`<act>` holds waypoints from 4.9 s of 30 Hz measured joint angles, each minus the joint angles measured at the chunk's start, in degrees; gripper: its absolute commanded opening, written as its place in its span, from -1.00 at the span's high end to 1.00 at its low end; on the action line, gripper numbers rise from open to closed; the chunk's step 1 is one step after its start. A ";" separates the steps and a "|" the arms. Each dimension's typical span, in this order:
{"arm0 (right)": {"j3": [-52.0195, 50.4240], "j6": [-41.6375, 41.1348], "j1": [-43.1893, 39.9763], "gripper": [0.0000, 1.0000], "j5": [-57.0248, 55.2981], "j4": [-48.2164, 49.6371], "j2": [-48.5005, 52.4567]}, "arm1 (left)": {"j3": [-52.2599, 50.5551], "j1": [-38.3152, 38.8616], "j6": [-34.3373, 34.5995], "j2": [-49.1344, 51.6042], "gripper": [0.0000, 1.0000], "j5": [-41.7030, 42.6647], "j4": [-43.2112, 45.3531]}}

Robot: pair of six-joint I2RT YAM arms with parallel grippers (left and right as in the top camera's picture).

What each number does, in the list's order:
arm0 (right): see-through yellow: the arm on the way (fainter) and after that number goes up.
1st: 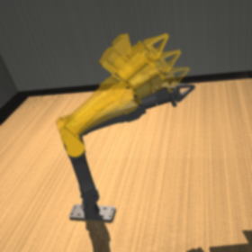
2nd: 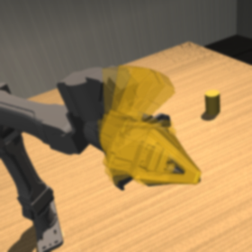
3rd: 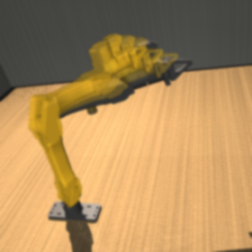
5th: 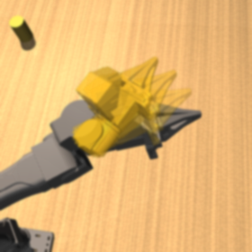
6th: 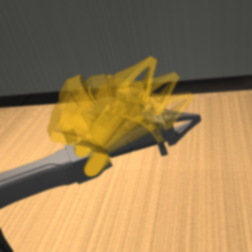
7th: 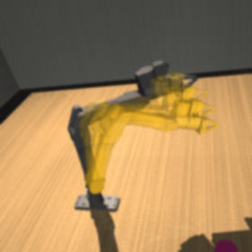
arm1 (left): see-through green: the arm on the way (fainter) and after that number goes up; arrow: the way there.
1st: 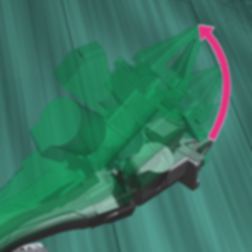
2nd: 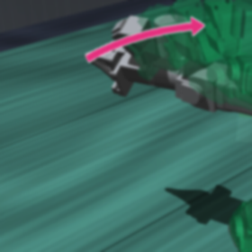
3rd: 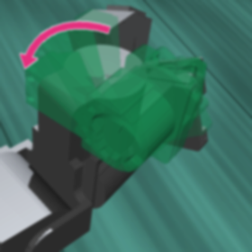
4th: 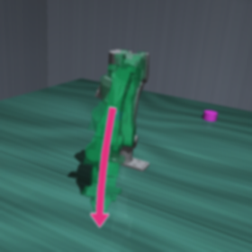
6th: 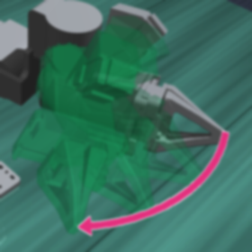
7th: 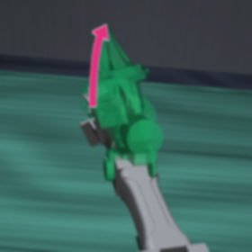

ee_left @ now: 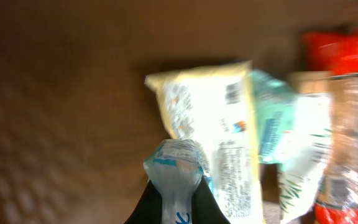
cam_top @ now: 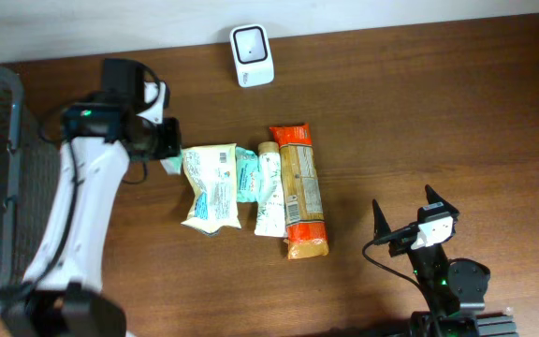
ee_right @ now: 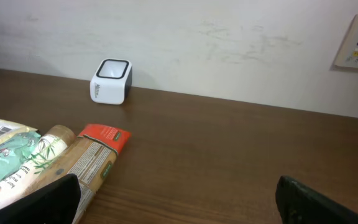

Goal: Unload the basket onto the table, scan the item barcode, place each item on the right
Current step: 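Place the small teal pack at the left of the row, then retract the left arm and reach the right gripper to the spaghetti pack, then grasp and lift the spaghetti pack with the right gripper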

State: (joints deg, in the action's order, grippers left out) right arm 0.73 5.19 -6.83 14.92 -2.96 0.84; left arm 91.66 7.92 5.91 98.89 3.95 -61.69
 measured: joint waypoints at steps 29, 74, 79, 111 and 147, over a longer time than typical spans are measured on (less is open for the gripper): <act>0.00 -0.04 0.00 -0.97 0.00 0.00 0.00 | 17.38 -1.42 9.73 4.35 -0.98 -11.69 0.87; 66.86 -2.97 -0.07 -0.90 28.94 -41.42 77.11 | 18.82 -22.40 -13.88 -8.83 -0.98 -11.91 0.85; 67.12 -5.90 0.07 -0.83 29.29 -42.62 93.15 | 18.82 -22.40 -13.88 -8.83 -0.98 -11.91 0.83; 77.83 -28.48 18.21 0.92 -0.33 -57.72 103.91 | 18.82 -22.40 -13.88 -8.83 -0.98 -11.93 0.46; 86.18 -9.35 12.48 -0.96 -5.09 -60.43 113.98 | 18.82 -22.40 -13.88 -8.83 -0.98 -11.91 0.42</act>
State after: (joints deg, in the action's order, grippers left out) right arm 86.91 -4.16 5.65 9.82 -63.40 114.83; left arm 110.48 -14.48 -7.97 90.06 -7.97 -61.28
